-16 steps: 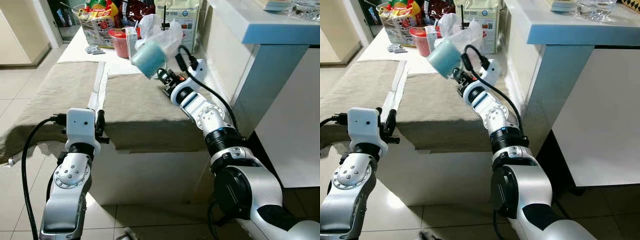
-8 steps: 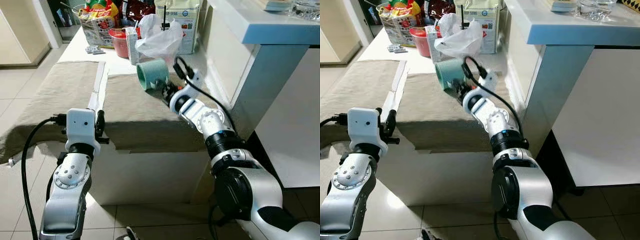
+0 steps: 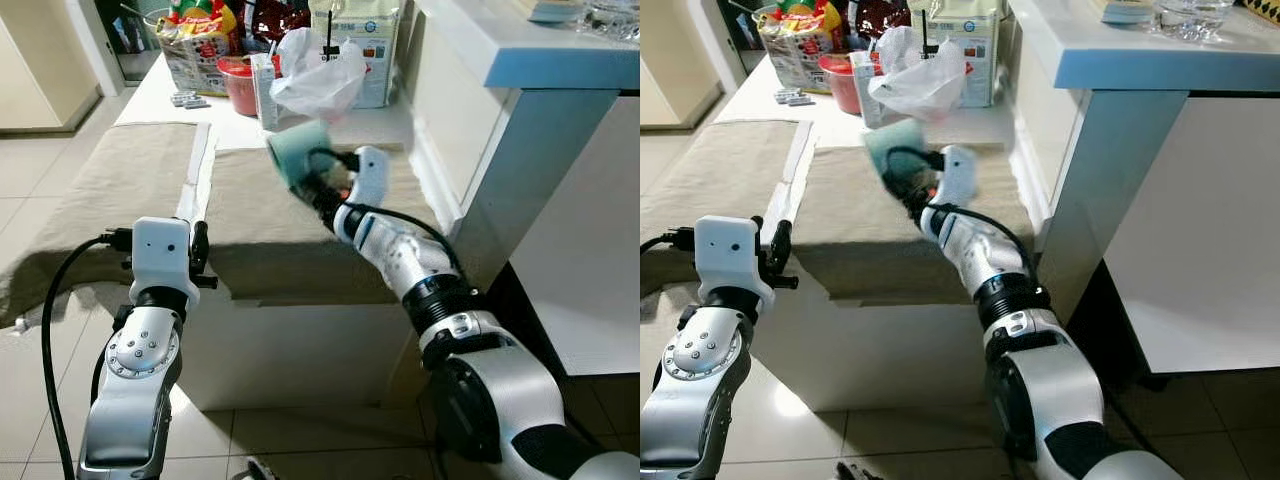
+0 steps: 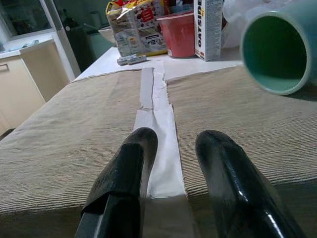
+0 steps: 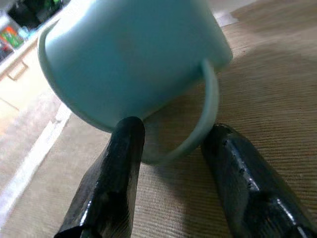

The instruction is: Setting the table

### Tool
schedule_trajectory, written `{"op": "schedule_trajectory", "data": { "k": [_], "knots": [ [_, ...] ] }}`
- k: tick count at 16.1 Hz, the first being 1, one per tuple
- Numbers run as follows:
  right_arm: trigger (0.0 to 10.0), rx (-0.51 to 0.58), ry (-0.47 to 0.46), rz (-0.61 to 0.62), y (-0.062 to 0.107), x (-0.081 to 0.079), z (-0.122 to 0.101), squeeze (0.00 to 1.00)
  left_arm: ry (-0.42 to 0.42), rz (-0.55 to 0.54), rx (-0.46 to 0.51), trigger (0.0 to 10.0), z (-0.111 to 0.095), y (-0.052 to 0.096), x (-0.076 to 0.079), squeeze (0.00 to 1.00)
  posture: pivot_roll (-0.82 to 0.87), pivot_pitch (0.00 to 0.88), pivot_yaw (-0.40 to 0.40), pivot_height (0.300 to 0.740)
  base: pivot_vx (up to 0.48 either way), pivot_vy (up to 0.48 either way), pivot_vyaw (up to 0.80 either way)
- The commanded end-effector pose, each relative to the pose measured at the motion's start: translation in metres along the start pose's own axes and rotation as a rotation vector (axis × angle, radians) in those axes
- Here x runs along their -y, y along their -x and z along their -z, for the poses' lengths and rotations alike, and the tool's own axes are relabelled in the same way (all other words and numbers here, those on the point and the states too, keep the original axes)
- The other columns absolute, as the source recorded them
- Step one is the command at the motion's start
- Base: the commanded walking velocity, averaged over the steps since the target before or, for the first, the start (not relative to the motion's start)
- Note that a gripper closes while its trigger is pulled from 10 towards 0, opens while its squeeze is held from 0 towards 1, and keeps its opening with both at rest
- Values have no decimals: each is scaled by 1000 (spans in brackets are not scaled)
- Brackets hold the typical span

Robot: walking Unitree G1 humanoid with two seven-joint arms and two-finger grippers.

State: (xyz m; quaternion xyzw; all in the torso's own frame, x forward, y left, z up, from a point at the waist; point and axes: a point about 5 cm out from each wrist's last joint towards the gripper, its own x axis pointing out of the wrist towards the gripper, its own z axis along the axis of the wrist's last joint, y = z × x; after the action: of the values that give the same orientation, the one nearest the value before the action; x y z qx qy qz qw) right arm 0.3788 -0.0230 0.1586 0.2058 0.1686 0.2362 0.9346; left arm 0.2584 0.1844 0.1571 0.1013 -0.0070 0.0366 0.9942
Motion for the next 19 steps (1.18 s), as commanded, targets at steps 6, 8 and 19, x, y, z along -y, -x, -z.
{"op": "schedule_trajectory", "data": {
  "k": [6,8,19],
  "knots": [
    [10000,-17,12,-14,0,-3,15,0,65,74,6,10000,-16,-18,2,0,7,25,31,740,0,0,0],
    [10000,-13,11,-19,0,-4,15,0,101,126,17,10000,-22,-30,6,0,10,19,27,740,0,0,0],
    [10000,17,41,-36,-1,-11,13,0,159,289,49,10000,-41,-75,23,353,-12,20,44,740,0,0,0]
  ]
}}
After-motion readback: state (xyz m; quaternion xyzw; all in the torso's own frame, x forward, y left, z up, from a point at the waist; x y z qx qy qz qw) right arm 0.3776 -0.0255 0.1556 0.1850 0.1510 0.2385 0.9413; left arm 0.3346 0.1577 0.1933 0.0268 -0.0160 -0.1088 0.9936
